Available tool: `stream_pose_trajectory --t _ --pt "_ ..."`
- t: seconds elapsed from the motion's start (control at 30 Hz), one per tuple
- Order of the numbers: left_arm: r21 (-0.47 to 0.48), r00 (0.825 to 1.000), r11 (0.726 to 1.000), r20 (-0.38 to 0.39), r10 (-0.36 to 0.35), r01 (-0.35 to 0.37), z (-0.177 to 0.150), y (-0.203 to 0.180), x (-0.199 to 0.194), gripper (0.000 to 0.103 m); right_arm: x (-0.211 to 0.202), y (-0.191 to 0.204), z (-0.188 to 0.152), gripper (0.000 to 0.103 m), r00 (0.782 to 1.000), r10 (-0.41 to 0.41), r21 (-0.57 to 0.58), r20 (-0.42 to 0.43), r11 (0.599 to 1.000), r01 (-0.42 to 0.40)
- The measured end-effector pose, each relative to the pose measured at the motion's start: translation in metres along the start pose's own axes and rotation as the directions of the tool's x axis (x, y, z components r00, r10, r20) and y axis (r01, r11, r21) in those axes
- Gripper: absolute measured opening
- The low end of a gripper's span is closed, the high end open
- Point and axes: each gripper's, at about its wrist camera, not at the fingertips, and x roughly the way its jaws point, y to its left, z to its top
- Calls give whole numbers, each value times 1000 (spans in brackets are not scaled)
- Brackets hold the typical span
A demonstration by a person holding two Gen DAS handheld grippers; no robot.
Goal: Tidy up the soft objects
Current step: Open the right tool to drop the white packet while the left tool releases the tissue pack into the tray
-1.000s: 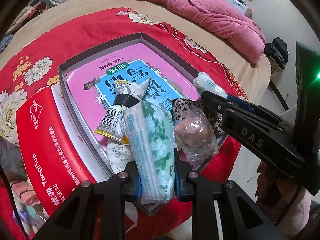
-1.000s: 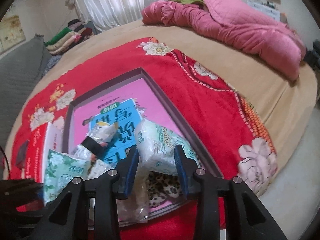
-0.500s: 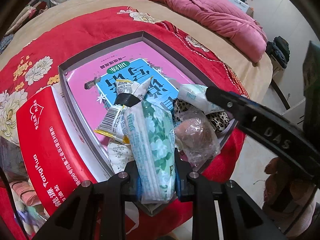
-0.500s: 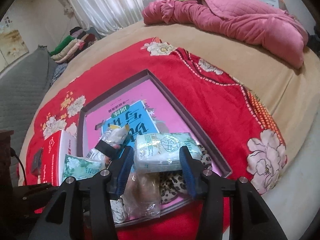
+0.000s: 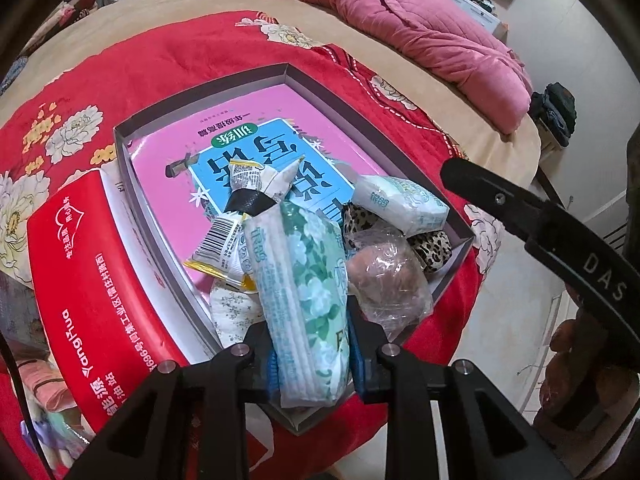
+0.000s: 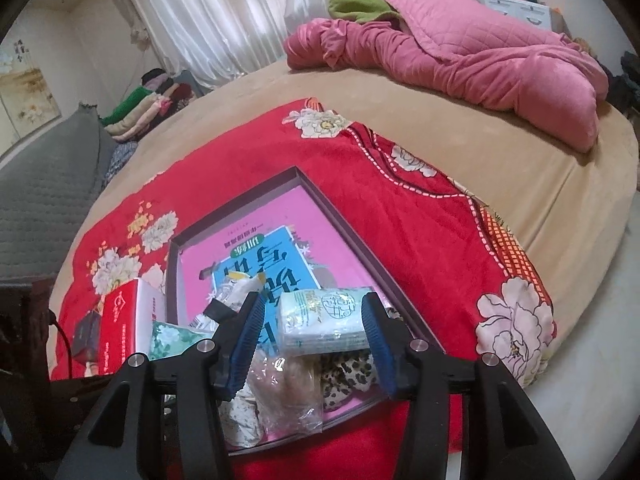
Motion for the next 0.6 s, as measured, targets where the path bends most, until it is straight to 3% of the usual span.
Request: stream_pose_trajectory --t 0.37,0.6 --pt "-7 1000 1000 12 14 -14 0 1 -2 45 -5 0 2 58 1000 -15 4 10 1000 15" --pt "-3 1000 1000 19 19 -18 -1 0 -7 47 -8 1 3 59 1000 -26 -8 15 1000 26"
